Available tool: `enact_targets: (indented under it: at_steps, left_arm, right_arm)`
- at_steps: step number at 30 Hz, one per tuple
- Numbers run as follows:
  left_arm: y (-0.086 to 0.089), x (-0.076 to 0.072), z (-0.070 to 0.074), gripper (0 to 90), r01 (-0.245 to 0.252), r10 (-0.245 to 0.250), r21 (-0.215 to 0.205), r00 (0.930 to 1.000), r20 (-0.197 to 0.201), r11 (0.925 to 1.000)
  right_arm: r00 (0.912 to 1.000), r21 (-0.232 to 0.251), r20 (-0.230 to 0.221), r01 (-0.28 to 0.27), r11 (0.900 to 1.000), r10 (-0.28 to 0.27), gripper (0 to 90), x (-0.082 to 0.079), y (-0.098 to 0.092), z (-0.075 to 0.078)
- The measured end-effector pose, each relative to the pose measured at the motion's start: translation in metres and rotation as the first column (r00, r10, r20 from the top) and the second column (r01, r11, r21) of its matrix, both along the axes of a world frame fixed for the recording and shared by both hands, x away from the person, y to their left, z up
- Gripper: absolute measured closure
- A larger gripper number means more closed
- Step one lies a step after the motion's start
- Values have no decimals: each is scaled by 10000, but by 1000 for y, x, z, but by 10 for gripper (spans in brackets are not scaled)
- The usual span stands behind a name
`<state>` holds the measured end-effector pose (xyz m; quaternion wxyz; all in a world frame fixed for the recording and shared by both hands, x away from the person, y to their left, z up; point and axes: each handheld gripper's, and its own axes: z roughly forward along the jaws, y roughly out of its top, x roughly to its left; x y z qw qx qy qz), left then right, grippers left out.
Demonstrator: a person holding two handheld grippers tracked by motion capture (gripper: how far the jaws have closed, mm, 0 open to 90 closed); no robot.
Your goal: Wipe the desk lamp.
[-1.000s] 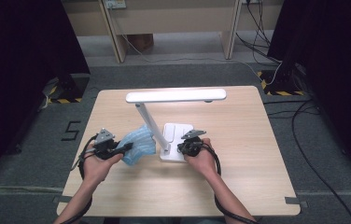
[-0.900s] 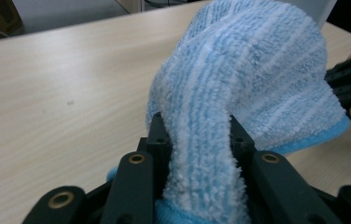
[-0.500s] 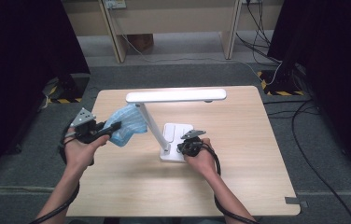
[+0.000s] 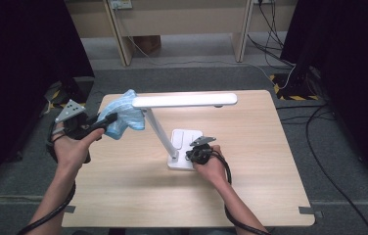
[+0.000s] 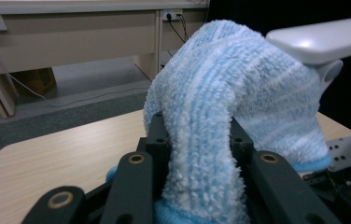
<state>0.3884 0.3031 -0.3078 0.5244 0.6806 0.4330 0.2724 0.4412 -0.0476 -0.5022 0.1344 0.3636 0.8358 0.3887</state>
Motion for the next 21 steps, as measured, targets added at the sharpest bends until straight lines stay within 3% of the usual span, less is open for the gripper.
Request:
enact_targets:
  at_steps: [8, 13, 21]
  left_arm:
    - [-4, 0, 23, 698, -220, 180, 591, 9976, 670, 9980]
    - [-16, -4, 36, 696, -391, 235, 1178, 9912, 1306, 9923]
    - [-15, -3, 43, 696, -527, 313, 1416, 9882, 1498, 9885]
  right_arm:
    - [10000, 34, -4, -6, 10000, 6, 900, 0, 0, 0]
    - [10000, 39, 21, 3, 10000, -3, 900, 0, 0, 0]
    - [10000, 52, 77, -49, 10000, 49, 900, 0, 0, -1]
